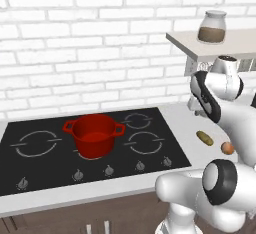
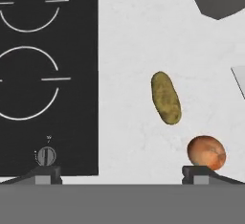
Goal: Put the onion and potato in the pot. Retrieve the spatula and lightly stir the vegetables in the pot.
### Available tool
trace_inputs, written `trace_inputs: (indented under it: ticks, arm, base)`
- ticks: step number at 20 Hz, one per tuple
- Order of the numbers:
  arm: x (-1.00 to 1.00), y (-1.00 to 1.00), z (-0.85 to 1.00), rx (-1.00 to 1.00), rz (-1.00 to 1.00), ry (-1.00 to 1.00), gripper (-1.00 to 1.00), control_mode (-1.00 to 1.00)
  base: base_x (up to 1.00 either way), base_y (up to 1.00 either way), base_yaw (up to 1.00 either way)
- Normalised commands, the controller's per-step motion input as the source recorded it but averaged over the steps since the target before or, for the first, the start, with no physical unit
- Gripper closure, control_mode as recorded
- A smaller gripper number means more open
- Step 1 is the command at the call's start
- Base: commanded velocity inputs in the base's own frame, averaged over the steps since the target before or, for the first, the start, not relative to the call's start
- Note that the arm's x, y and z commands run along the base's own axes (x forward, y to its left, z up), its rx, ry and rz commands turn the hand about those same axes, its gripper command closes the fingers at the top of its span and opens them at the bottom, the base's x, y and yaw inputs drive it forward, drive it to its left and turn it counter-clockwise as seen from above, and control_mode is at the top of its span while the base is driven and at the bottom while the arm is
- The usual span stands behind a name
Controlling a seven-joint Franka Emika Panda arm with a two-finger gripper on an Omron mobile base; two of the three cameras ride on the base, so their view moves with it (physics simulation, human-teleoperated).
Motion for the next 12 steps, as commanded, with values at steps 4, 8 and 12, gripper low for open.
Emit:
trace_inputs:
  ticks: [4,8,12]
  arm:
    - [0.31,-0.68,-0.74,0.00,-0.02,0.11,-1.00,-1.00]
    - [0.24,-0.28,-0.62,-0.02,0.00,0.08,-1.00,-1.00]
    - [0.37,-0.18,-0.74,-0.06,0.00,0.07,-1.00,-1.00]
  base:
    - [0.00,0.00,0.00]
    - [0.00,0.00,0.00]
    - [0.00,0.00,0.00]
